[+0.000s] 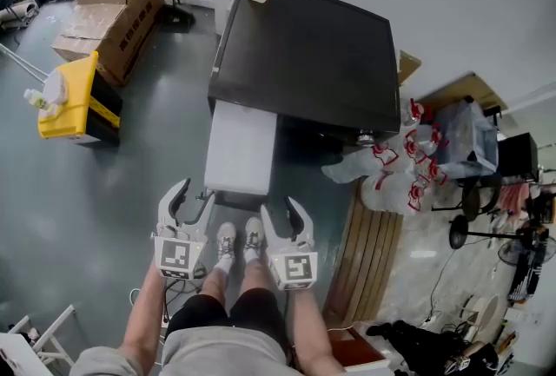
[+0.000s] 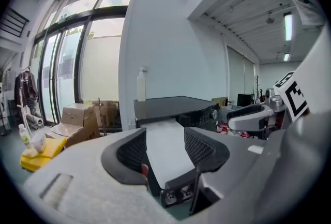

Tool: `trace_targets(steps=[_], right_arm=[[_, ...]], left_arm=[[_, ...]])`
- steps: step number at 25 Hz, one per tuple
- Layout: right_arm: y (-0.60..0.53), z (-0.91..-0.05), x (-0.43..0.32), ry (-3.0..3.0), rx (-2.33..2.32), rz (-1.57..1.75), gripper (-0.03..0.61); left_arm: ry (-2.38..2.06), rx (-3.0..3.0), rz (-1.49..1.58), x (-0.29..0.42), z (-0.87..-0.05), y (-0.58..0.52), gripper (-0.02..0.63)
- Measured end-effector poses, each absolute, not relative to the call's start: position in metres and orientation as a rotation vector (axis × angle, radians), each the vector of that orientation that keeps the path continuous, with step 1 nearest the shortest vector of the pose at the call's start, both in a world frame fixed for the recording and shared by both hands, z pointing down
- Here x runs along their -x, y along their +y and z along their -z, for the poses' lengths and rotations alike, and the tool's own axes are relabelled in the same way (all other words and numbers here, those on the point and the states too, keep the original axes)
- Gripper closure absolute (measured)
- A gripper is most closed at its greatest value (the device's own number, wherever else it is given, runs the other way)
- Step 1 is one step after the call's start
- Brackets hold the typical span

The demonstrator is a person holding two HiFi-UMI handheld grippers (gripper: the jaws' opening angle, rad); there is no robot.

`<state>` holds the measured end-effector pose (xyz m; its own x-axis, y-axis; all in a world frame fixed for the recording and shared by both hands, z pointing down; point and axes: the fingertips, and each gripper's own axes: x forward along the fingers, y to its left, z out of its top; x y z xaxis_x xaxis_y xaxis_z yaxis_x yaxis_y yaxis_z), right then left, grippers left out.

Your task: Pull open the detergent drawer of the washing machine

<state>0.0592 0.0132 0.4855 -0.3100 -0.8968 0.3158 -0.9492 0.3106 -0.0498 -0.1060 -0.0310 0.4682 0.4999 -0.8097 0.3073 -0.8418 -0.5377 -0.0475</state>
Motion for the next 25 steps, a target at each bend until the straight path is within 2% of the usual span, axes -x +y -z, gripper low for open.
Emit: trace_targets(steps=[11,18,22,25], right_arm=[[-0.010,-0.391,-0.083,-2.286,-1.850,-0.145,0.394],[-0.005,-0.349,-0.094,-2.258,-1.919,-0.053,0.479],[-0.001,-0.338,-0.091,-2.280,-1.927,-0.040,0.490],[0.000,-0.336,-0.091,-2.277,-1.933,-0.011,0.529]], left_arm=[[-1.571,-2.672,-0.324,0.114,-0.378,-0.044,0.459],[-1.616,-2.687,-0.255,0.118,-0.333,-0.046,0.526],[-1.615,-2.720,-0.217,0.117,-0.325,-0.044,0.579],[-1.619,-2.726,-0.221,0.117,-0.321,-0.043,0.595]])
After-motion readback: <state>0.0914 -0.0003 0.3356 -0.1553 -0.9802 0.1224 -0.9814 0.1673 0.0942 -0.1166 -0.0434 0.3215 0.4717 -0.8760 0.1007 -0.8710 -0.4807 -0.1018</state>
